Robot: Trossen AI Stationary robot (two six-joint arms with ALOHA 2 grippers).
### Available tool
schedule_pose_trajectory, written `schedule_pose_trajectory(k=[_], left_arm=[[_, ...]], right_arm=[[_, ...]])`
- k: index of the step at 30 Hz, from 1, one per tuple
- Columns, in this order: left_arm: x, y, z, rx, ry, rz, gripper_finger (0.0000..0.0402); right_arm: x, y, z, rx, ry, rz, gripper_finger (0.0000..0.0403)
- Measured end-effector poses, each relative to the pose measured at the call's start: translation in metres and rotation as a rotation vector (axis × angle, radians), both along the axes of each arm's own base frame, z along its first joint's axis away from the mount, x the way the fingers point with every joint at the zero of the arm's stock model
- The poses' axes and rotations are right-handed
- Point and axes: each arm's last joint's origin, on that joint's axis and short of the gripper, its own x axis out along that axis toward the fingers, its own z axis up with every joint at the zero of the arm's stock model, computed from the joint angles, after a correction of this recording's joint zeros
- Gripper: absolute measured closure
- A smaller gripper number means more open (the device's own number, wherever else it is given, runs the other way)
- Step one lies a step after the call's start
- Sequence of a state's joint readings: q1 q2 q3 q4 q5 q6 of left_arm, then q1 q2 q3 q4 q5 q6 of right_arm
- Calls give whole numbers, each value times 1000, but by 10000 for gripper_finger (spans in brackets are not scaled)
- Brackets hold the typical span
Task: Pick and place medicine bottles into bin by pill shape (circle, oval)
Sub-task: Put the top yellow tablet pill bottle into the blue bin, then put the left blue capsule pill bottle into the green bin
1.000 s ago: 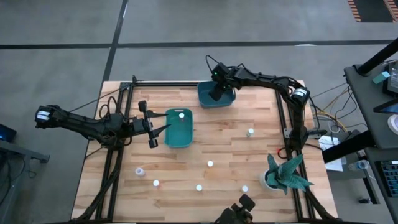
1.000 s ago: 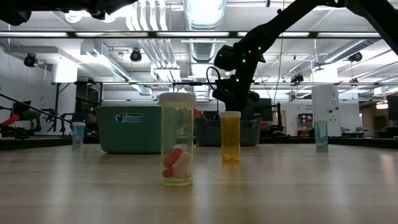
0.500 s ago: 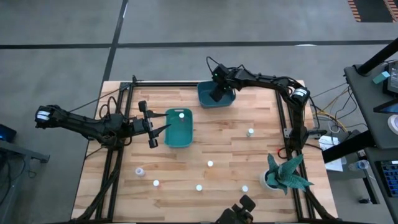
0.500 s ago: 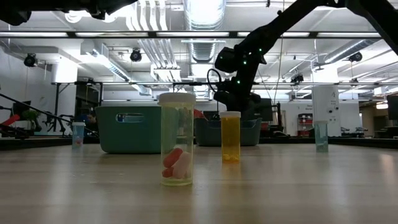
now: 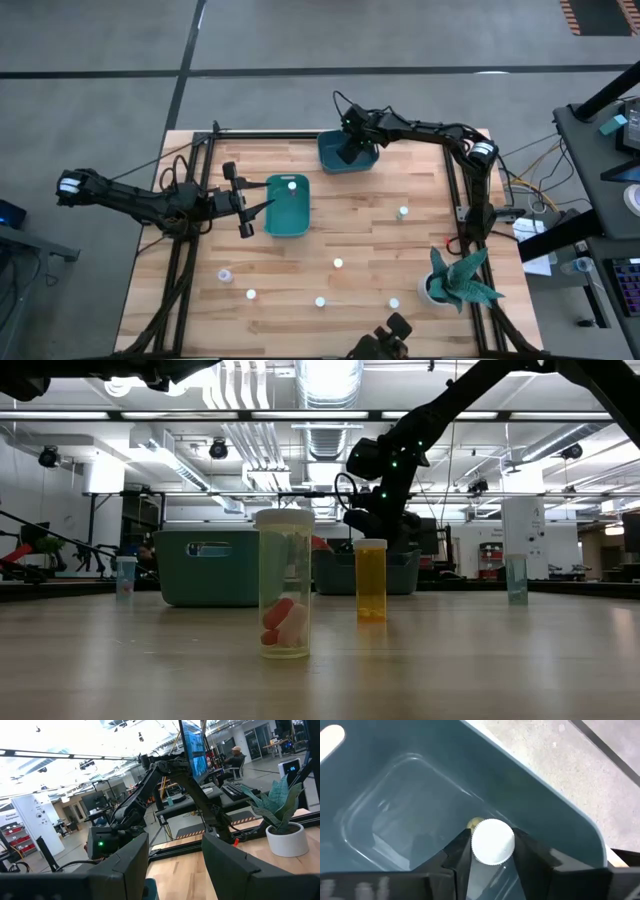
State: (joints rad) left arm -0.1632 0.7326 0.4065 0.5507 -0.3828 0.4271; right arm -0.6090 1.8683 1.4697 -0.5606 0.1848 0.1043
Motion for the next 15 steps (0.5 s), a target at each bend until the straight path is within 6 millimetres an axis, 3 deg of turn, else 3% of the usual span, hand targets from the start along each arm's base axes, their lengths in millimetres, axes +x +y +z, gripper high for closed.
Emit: schedule_pose_trajectory(k=[15], left_arm=[[0, 0, 0, 0, 0, 0, 233]], right_arm=[[2, -1, 1, -16, -21, 0, 218]])
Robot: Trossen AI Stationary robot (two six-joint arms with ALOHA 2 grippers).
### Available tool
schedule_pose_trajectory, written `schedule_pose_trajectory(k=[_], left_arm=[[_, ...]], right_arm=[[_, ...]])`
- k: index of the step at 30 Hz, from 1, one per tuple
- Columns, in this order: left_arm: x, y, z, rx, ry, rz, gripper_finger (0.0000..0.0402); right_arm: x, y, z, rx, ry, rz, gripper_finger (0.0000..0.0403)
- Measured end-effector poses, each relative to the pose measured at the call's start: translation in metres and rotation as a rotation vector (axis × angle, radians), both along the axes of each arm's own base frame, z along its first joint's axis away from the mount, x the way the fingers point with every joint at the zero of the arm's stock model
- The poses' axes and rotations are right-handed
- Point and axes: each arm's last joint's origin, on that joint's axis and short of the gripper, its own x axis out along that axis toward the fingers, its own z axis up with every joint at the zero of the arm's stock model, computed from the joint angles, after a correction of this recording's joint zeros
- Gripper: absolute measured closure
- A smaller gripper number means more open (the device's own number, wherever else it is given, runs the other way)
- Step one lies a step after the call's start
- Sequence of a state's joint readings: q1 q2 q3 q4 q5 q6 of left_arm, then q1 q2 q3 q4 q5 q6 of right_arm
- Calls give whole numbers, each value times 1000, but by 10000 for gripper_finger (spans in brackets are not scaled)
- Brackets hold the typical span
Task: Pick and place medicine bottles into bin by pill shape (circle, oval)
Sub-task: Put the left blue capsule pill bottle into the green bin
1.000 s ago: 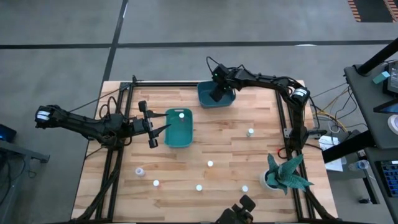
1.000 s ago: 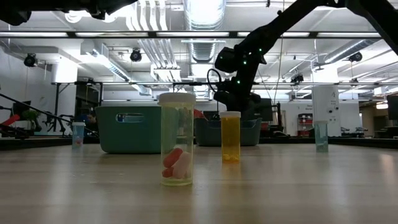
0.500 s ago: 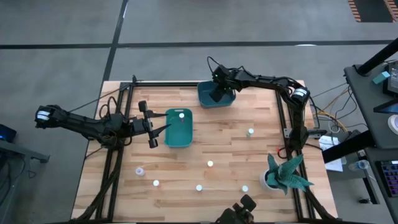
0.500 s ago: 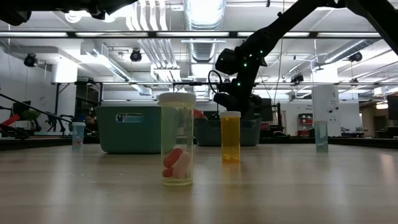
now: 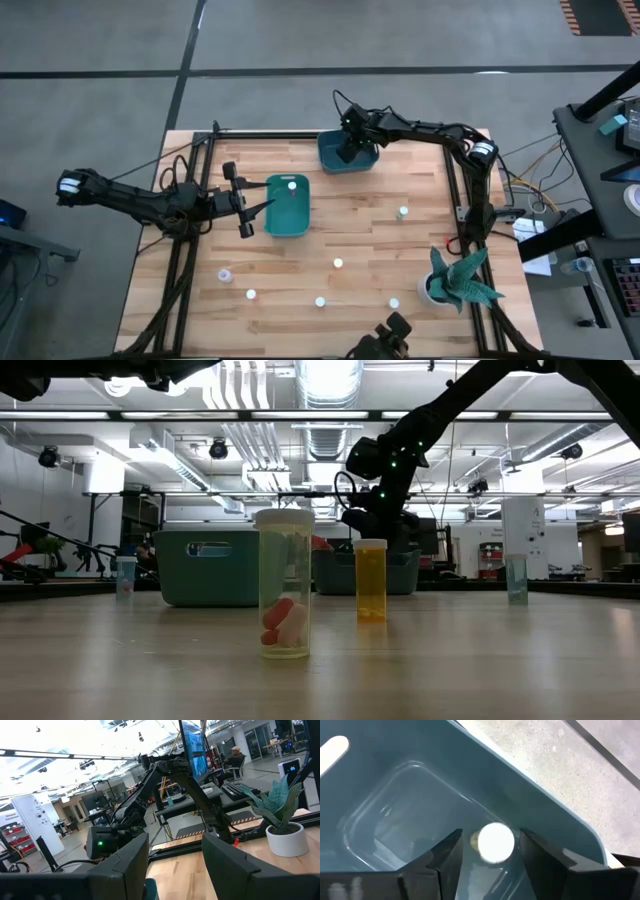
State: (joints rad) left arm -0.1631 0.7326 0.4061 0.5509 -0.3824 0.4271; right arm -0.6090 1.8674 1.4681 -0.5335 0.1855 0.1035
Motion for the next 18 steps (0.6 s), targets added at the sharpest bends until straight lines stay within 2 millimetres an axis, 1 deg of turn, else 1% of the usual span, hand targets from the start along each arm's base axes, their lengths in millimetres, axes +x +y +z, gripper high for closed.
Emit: schedule_pose_trajectory(k=[5, 9, 14, 18], left_arm=[[0, 0, 0, 0, 0, 0, 233], [0, 0, 0, 0, 0, 0, 233], [0, 0, 0, -1, -2, 0, 233], [0, 0, 0, -2, -3, -1, 233]], right_arm=[[-2, 4, 9, 0, -10, -3, 223], [-5, 17, 28, -4, -24, 15, 229], [-7, 45, 58, -19, -51, 69, 236], [-6, 78, 77, -31, -79, 148, 240]])
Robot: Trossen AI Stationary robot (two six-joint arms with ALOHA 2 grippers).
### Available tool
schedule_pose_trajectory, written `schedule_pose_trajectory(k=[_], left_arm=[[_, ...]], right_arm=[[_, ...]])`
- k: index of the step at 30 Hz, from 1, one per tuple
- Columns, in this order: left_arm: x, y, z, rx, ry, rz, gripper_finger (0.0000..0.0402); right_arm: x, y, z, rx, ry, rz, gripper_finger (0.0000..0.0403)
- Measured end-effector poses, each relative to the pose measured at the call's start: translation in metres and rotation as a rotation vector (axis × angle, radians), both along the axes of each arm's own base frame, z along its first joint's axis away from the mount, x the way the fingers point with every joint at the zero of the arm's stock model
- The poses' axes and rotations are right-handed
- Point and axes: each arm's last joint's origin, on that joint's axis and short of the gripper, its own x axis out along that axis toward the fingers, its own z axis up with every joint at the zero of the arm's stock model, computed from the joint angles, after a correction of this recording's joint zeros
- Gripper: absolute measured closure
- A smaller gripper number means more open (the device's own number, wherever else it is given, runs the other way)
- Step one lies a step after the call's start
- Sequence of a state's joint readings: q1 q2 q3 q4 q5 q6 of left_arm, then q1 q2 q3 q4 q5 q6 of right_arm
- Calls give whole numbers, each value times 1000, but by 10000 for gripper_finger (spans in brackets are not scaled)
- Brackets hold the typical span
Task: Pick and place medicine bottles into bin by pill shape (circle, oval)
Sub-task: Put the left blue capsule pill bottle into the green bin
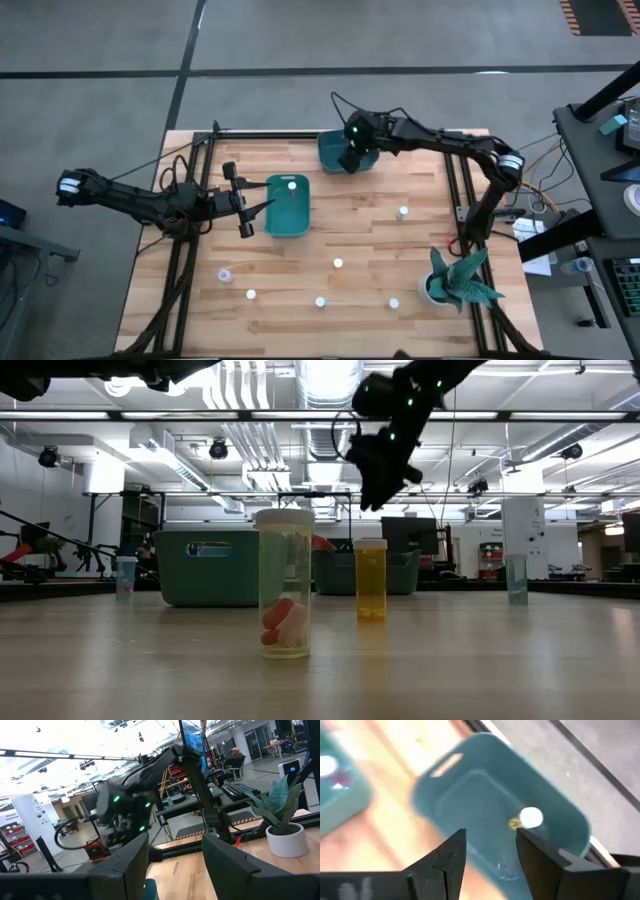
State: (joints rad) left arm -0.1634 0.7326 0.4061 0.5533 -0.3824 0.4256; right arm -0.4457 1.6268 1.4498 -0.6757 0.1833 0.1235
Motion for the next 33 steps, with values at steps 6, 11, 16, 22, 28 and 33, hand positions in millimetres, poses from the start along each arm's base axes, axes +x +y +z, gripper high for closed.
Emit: schedule_pose_trajectory(k=[6, 11, 16, 22, 28, 33], left_arm=[[0, 0, 0, 0, 0, 0, 233], [0, 0, 0, -2, 0, 0, 233], [0, 0, 0, -30, -10, -5, 233], [0, 0, 0, -180, -47, -38, 233], [4, -1, -3, -343, -64, -71, 233], [11, -1, -8, -468, -60, -77, 233]], right_arm=[[-7, 56, 13, -5, -52, 119, 247], [-20, 99, 9, -11, -142, 215, 254], [-42, 134, 1, -37, -258, 320, 263], [-72, 163, -8, -105, -414, 468, 279], [-101, 175, -13, -196, -551, 571, 293], [-122, 174, -15, -246, -632, 587, 305]])
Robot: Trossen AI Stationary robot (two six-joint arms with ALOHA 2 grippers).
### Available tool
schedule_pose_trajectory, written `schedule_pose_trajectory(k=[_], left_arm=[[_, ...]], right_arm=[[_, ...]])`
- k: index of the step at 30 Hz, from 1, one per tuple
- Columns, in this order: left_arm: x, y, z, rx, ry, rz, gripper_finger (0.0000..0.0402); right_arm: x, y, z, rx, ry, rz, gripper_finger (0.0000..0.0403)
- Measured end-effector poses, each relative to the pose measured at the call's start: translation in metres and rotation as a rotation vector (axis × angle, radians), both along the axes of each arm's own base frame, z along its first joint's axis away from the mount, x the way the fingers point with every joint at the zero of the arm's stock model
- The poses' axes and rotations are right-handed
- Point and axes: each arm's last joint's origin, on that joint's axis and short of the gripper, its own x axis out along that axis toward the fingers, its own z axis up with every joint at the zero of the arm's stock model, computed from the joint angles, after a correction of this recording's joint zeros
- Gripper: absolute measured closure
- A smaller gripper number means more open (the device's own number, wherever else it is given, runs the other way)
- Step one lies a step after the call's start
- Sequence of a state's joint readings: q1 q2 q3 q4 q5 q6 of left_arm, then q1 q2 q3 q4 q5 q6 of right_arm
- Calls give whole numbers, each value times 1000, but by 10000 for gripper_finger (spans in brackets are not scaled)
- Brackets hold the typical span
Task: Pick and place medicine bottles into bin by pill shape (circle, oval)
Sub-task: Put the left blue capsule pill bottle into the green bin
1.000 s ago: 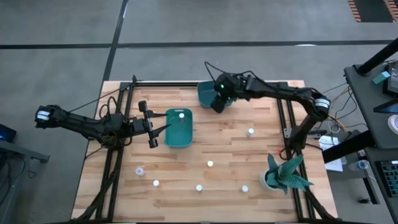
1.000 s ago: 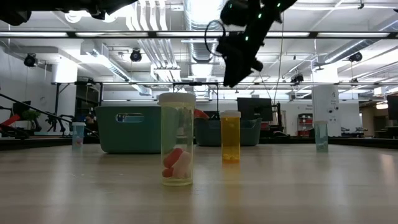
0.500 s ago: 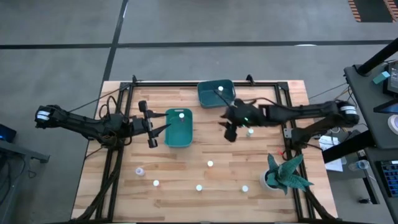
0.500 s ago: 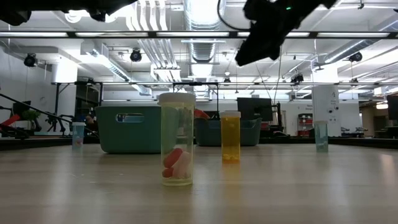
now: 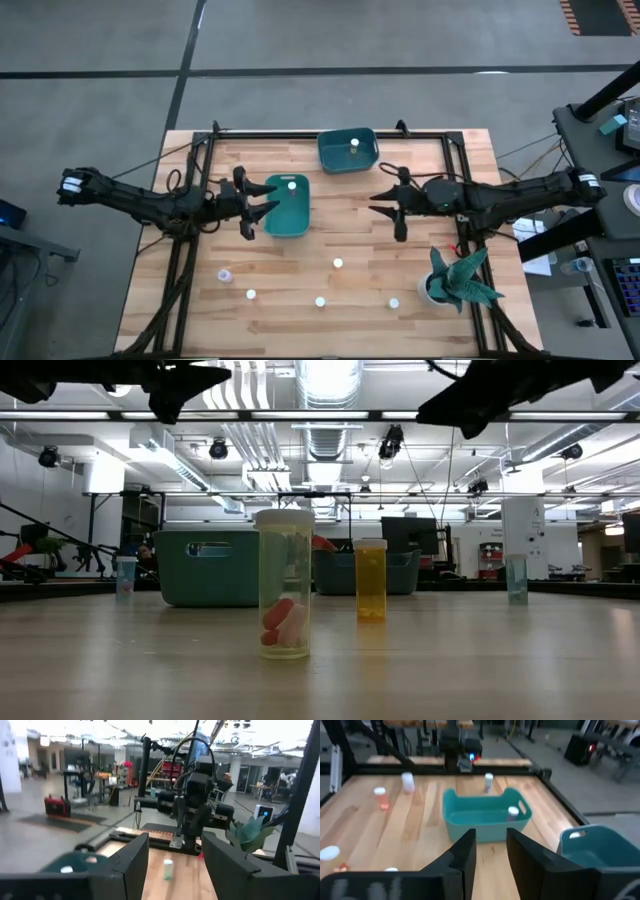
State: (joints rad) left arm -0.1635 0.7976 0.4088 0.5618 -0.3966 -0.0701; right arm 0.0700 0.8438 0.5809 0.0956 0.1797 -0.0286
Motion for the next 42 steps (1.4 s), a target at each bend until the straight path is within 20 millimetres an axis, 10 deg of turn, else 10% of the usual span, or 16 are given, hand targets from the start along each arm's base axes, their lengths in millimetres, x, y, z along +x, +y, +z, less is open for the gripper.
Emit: schedule_pose_trajectory(k=[18, 42], left_arm=[[8, 4, -27, -493, 128, 195, 233], [2, 51, -19, -850, 1018, 837, 233]], right_arm=[[-34, -1, -3, -84, -162, 54, 326], [-35, -1, -16, -147, -116, 68, 326]])
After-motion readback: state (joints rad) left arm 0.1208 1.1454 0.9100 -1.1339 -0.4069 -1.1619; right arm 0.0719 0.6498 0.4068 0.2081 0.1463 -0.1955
